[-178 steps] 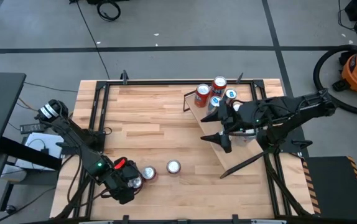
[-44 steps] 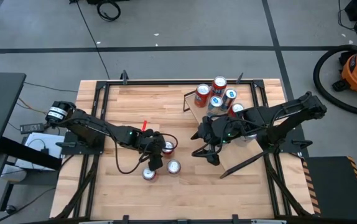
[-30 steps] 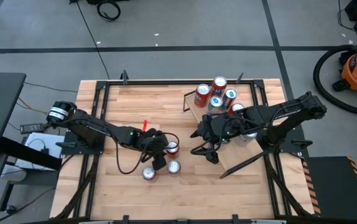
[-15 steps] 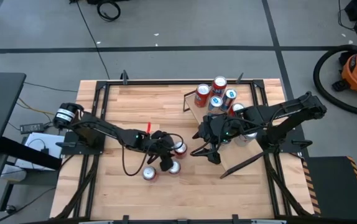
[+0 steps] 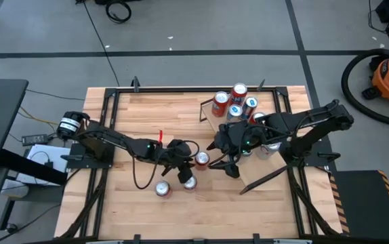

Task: Place canned beverage on shelf
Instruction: Put the dark red soda can aligned with the other dark red soda can on the shelf

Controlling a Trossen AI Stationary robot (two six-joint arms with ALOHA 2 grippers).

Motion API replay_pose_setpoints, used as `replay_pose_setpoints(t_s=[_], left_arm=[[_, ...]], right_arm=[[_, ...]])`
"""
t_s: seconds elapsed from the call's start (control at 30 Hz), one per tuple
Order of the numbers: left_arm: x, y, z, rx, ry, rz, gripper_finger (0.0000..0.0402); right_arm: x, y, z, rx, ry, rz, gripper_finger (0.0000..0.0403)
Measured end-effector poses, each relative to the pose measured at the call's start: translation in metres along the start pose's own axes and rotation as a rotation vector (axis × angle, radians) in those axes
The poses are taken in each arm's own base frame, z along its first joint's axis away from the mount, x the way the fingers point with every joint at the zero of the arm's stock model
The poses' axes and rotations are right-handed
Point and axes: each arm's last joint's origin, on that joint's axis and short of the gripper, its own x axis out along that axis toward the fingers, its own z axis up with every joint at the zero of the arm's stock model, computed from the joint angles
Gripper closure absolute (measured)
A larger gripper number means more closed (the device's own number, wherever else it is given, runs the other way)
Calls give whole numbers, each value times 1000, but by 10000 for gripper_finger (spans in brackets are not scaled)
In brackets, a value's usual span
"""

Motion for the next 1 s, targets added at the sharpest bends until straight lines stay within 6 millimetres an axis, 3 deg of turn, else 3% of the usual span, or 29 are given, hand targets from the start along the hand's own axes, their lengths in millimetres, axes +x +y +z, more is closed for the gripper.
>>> replay_pose_setpoints(t_s=[0.13, 0.33, 0.6, 1.0], left_arm=[[-16, 0, 5, -22, 26, -36, 258], [-48, 5, 10, -80, 65, -10, 258], [-81, 11, 8, -142, 130, -4, 258], [-123, 17, 18, -255, 76, -56, 258]], right_arm=[[5, 2, 12, -42, 0, -8, 56], [38, 3, 20, -135, 126, -16, 56], [76, -5, 16, -241, 262, -51, 56], [108, -32, 10, -243, 343, -87, 56]])
